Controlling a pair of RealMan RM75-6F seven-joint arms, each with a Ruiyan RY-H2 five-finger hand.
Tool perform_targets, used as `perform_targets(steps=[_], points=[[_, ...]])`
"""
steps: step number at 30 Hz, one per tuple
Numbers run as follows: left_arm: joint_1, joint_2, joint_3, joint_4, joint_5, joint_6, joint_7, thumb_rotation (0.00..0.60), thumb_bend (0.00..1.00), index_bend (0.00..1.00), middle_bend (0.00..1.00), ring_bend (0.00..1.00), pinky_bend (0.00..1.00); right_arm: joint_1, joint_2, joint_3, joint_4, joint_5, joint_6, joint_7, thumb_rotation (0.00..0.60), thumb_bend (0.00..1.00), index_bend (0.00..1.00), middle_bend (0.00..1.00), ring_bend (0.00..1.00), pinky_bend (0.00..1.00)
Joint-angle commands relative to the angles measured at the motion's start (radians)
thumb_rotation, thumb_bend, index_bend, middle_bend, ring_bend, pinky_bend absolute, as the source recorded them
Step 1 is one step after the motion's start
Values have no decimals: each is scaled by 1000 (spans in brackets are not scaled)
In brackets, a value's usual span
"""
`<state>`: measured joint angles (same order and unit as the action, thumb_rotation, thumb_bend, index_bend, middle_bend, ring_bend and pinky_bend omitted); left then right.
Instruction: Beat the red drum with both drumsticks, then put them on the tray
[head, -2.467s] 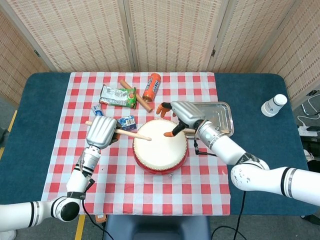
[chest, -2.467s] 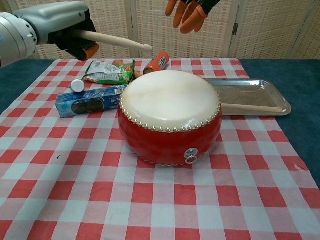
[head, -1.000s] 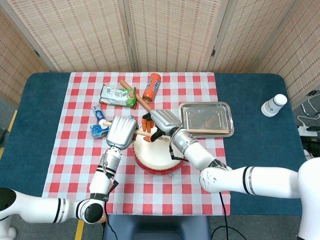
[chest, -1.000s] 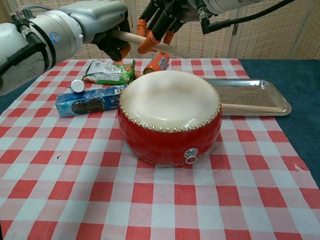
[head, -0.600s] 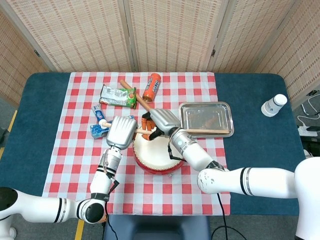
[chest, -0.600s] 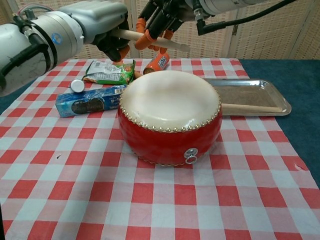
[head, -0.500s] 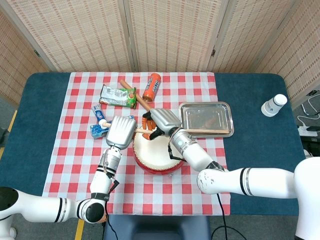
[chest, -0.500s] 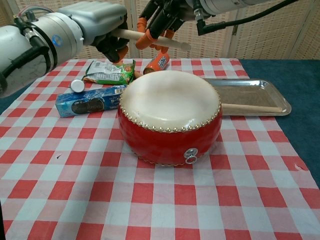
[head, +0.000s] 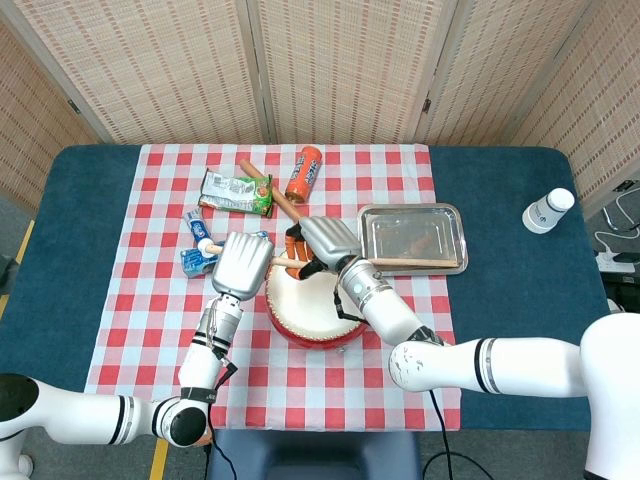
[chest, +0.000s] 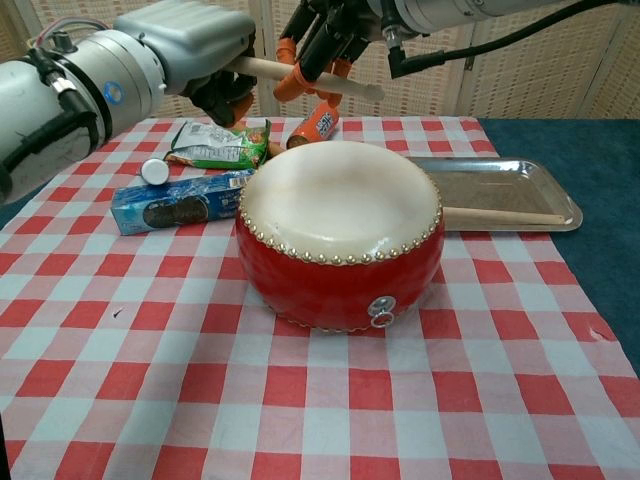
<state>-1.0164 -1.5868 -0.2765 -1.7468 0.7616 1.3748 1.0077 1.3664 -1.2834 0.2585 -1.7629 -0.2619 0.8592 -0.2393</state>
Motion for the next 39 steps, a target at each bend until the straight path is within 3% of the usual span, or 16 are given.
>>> perform_targets(steps=[1, 6, 12, 15, 20, 24, 39], points=[[-1, -1, 4, 5, 2, 0, 8, 600, 765, 709, 855, 807, 1000, -2, -6, 2, -1, 4, 11, -12, 600, 368, 794, 709, 591, 508], [-2, -4, 12, 23, 24, 1, 20, 600, 749, 582, 721, 690, 990, -6, -18, 6, 0, 6, 32, -36, 600, 381, 826, 718, 604, 511], [-1, -4, 21, 33, 47, -1, 28, 600, 720, 511, 612, 587, 848, -14, -32, 14, 4, -3, 53, -58, 600, 385, 870, 733, 625, 530], [0, -4, 23, 37, 49, -5, 33, 600, 707, 454, 539, 514, 749, -20, -39, 19, 6, -7, 66, -66, 600, 387, 892, 747, 642, 540], [1, -1, 22, 37, 53, -9, 39, 600, 642, 285, 341, 309, 498, -28, -52, 28, 8, -16, 86, -82, 600, 396, 928, 763, 660, 554], [1, -2, 25, 39, 64, -6, 49, 600, 611, 191, 241, 211, 389, -35, -61, 37, 9, -23, 96, -91, 600, 400, 954, 778, 674, 569], [11, 4, 20, 41, 70, -4, 53, 600, 605, 133, 216, 184, 354, -68, -68, 51, -3, -60, 117, -112, 600, 401, 1000, 791, 699, 591]])
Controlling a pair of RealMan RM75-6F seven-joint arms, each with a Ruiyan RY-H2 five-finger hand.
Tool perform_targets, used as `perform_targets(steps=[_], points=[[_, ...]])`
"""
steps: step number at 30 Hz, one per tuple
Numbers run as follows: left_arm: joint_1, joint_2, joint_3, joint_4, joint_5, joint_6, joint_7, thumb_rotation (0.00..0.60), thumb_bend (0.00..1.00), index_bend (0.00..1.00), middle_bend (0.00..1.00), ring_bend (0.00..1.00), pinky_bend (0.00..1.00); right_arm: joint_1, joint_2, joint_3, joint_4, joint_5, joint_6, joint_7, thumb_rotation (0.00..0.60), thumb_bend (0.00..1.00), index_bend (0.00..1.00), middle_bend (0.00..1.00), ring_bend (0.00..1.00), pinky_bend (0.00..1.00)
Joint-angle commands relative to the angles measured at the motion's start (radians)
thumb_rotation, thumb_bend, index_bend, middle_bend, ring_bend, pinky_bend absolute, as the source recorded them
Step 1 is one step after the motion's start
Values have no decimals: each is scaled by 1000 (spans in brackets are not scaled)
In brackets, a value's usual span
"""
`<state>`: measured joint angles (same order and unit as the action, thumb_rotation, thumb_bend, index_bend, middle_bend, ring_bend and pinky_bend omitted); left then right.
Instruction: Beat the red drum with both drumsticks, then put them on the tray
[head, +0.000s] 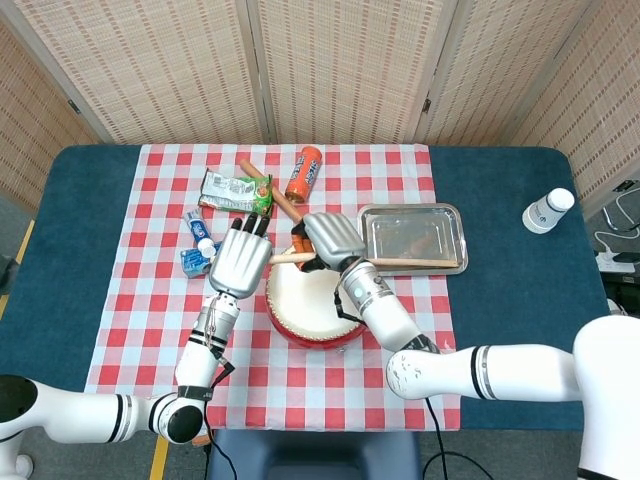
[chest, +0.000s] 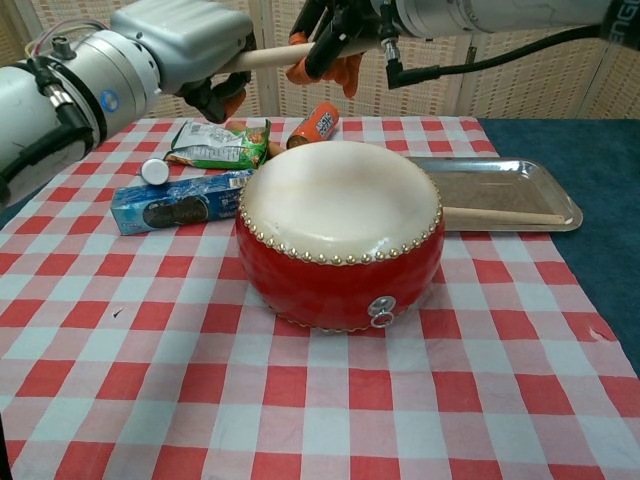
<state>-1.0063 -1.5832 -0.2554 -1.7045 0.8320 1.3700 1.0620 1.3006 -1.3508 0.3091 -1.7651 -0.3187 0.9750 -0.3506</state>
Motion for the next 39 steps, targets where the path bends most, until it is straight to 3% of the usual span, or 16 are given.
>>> perform_targets(steps=[1, 6, 10, 15, 39], points=[[2, 1, -2, -1, 0, 0, -3, 600, 605, 121, 213, 181, 353, -5, 0, 2, -1, -5, 3, 0, 600, 400, 1000, 792, 699, 592], [12, 28, -18, -6, -27, -17, -22, 600, 603, 52, 181, 153, 331, -38, 14, 1, -14, -41, 14, 7, 600, 401, 1000, 792, 706, 592], [19, 37, -25, -1, -42, -23, -36, 600, 545, 1, 147, 130, 303, -56, 26, 2, -22, -55, 8, 10, 600, 400, 1000, 792, 710, 592], [28, 43, -33, 8, -51, -27, -62, 600, 490, 0, 119, 111, 291, -75, 42, 2, -32, -63, 2, 9, 600, 400, 1000, 792, 711, 592], [104, 134, -49, 45, -68, -66, -229, 600, 489, 0, 88, 99, 276, -186, 175, -7, -111, -111, 3, 31, 600, 402, 1000, 792, 720, 592]])
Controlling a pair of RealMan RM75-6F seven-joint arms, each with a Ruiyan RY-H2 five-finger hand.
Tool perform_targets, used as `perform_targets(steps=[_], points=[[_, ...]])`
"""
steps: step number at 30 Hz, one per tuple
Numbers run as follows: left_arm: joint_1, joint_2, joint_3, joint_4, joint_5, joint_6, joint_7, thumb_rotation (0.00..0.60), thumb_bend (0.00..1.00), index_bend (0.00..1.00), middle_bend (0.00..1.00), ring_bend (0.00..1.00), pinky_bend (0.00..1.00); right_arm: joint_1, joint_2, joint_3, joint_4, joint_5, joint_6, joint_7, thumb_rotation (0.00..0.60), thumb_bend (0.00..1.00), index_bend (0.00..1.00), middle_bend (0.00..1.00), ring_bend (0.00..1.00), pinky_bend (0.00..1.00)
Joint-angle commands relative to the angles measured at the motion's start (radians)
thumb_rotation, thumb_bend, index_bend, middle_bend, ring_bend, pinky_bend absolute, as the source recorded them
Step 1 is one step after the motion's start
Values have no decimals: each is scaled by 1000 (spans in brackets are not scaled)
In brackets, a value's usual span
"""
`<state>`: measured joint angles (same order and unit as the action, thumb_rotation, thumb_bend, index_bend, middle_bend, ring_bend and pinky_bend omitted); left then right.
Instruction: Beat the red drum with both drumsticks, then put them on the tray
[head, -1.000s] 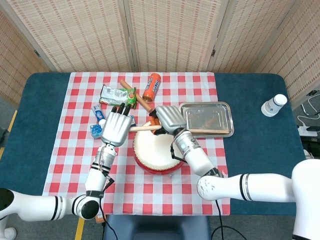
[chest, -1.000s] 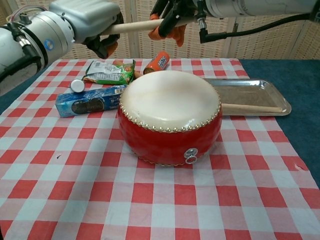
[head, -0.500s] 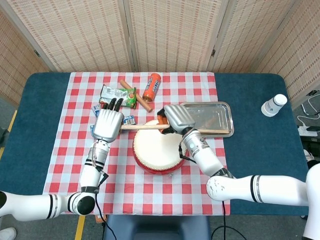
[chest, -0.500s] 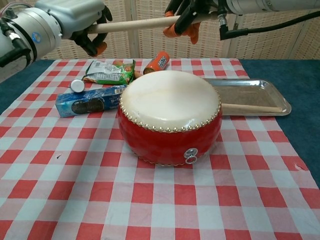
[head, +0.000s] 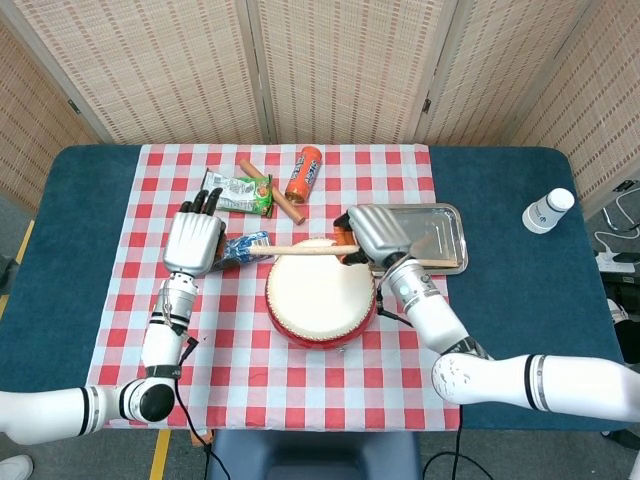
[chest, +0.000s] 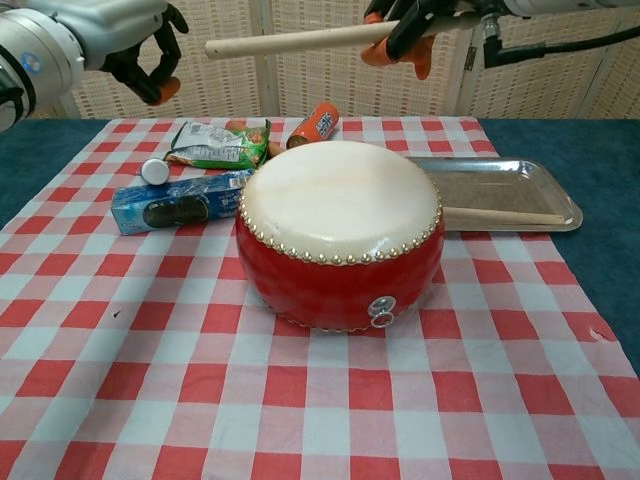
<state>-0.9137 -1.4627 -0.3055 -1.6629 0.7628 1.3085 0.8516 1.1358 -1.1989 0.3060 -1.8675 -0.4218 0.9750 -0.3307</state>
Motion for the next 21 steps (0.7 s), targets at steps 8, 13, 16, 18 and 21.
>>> perform_targets(steps=[8, 13, 16, 18, 21], points=[[67, 71, 6, 5, 31, -7, -114, 600, 490, 0, 90, 99, 273, -117, 60, -42, 103, -52, -74, 104, 600, 402, 1000, 792, 720, 592], [103, 101, 11, 1, 59, 5, -168, 600, 489, 0, 90, 96, 267, -153, 31, -70, 246, -99, -187, 168, 600, 401, 1000, 792, 721, 592], [122, 115, 16, 1, 76, 14, -190, 600, 489, 0, 90, 94, 265, -168, -4, -94, 351, -142, -259, 196, 600, 402, 1000, 792, 721, 592], [133, 122, 20, 0, 86, 17, -200, 600, 489, 0, 90, 91, 264, -177, -32, -109, 427, -162, -309, 217, 600, 402, 1000, 792, 721, 592], [143, 130, 23, 3, 93, 18, -207, 600, 489, 0, 90, 86, 261, -185, -71, -132, 533, -196, -386, 239, 600, 402, 1000, 792, 721, 592]])
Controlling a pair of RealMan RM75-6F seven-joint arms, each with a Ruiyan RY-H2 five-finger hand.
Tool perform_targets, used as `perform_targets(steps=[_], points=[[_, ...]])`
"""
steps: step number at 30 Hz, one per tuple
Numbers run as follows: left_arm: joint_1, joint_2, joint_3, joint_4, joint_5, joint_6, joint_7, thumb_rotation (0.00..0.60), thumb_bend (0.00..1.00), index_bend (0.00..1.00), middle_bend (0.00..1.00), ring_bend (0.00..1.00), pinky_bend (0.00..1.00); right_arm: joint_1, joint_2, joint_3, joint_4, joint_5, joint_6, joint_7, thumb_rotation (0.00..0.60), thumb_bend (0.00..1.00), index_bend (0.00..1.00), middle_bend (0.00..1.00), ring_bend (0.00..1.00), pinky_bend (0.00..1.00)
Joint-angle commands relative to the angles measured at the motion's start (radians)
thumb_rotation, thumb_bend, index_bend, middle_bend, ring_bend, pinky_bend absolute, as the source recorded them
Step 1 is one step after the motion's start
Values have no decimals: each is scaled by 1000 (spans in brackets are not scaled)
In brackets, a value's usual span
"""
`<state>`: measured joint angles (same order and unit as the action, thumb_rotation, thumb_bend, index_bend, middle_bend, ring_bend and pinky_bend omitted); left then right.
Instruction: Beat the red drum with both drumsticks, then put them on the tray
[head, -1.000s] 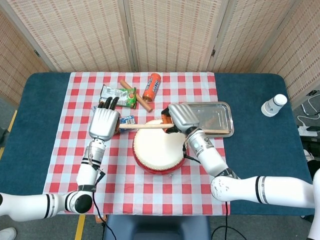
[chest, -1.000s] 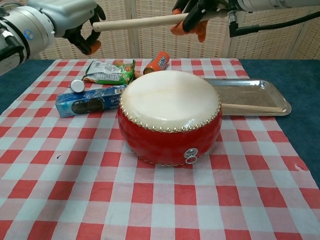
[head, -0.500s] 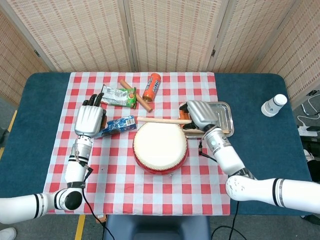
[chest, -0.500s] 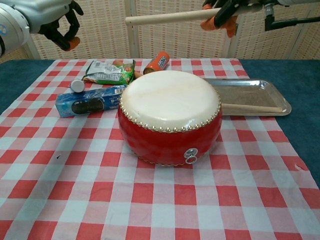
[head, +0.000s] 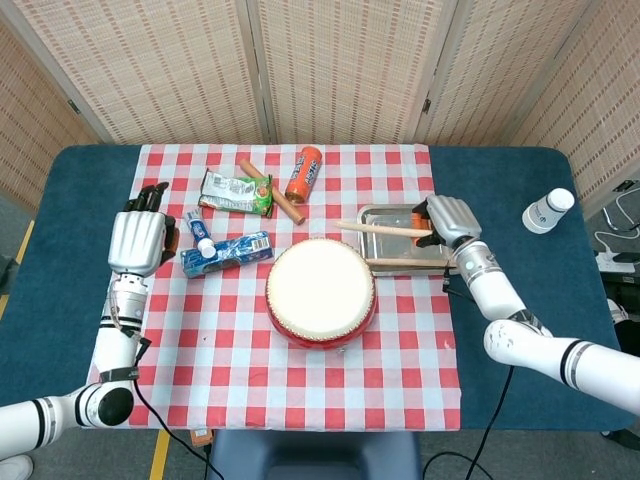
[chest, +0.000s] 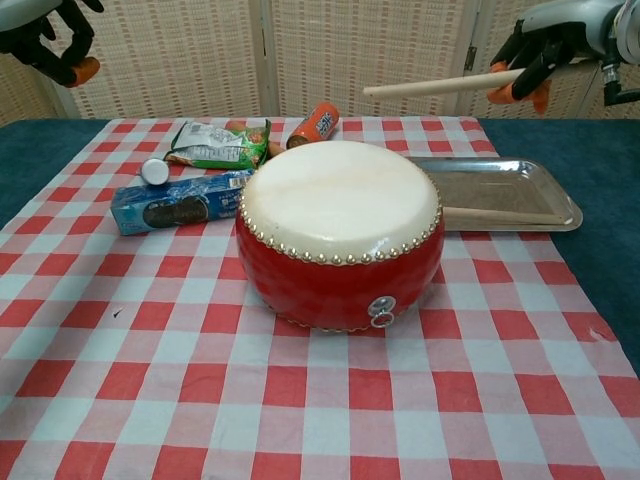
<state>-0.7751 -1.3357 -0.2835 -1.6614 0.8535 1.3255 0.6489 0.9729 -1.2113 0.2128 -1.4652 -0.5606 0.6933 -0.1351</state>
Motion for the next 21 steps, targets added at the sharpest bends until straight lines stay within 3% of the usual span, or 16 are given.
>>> perform_targets(steps=[1, 11, 18, 21], points=[[7, 6, 1, 4, 3, -1, -7, 600, 489, 0, 90, 86, 261, -25, -75, -47, 174, -75, -131, 52, 600, 402, 1000, 792, 721, 592], [21, 17, -12, 22, -12, -20, -25, 600, 489, 0, 86, 79, 254, -35, -223, -72, 492, -244, -294, 122, 600, 402, 1000, 792, 695, 591], [27, 17, -15, 35, -11, -30, -36, 600, 489, 0, 84, 79, 253, -48, -270, -55, 595, -339, -319, 178, 600, 402, 1000, 792, 685, 590], [29, 16, -18, 39, -12, -34, -43, 600, 489, 0, 83, 78, 252, -51, -286, -43, 623, -374, -329, 208, 600, 402, 945, 789, 638, 554]])
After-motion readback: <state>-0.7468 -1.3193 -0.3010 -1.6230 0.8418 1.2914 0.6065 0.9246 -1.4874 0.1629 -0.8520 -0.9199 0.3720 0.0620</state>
